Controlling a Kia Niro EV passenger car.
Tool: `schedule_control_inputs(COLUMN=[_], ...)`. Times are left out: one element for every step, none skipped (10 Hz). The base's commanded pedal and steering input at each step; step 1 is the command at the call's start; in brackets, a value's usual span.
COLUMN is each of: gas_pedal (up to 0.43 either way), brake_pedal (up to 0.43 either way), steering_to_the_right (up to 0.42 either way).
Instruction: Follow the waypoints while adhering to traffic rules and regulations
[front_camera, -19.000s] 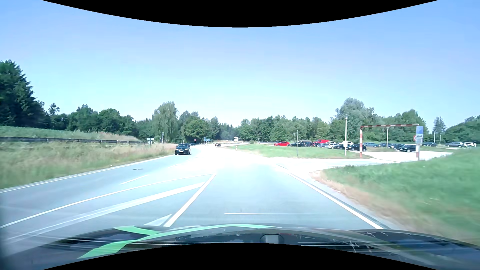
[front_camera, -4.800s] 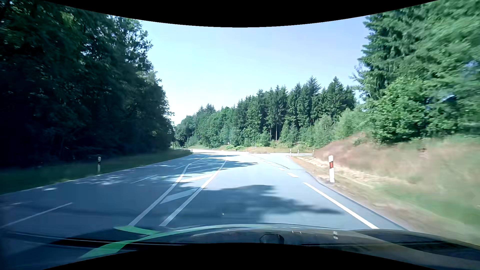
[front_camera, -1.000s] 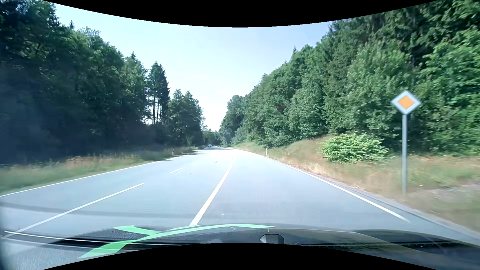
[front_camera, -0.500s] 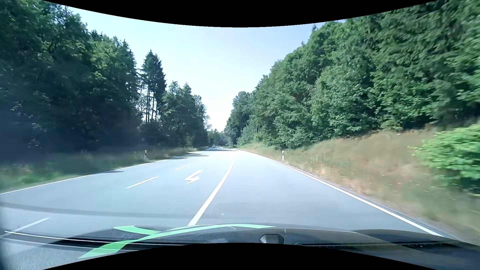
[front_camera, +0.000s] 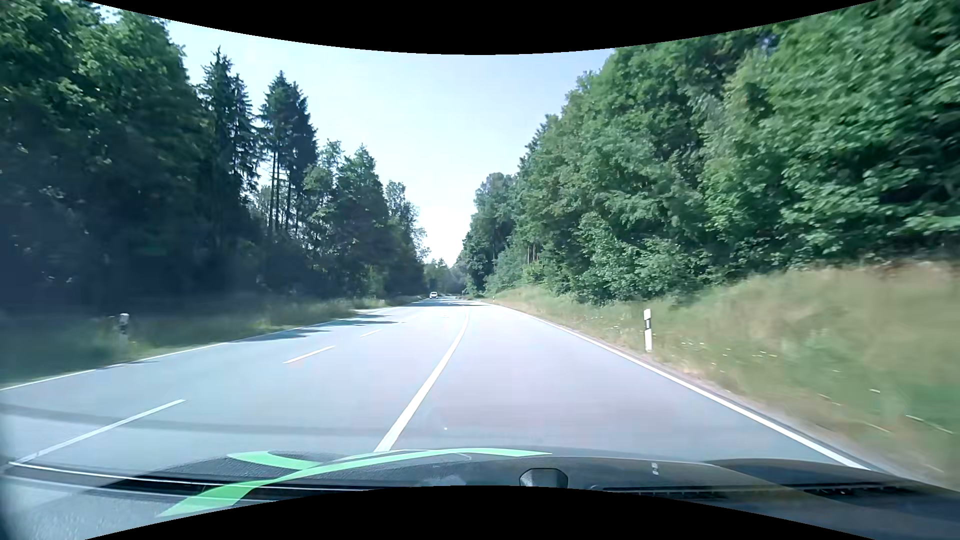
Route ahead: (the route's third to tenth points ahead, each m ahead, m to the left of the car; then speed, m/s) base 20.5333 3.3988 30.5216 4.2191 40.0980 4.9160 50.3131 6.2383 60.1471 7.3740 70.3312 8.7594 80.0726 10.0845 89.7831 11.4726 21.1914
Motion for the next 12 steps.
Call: schedule_control_inputs(gas_pedal=[0.157,0.157,0.177,0.197,0.228,0.228,0.228,0.228,0.189,0.157,0.15,0.15], brake_pedal=[0.0,0.0,0.0,0.0,0.0,0.0,0.0,0.0,0.0,0.0,0.0,0.0], steering_to_the_right=[-0.018,-0.018,-0.018,-0.017,-0.018,-0.017,-0.015,-0.015,-0.014,-0.015,-0.014,-0.015])
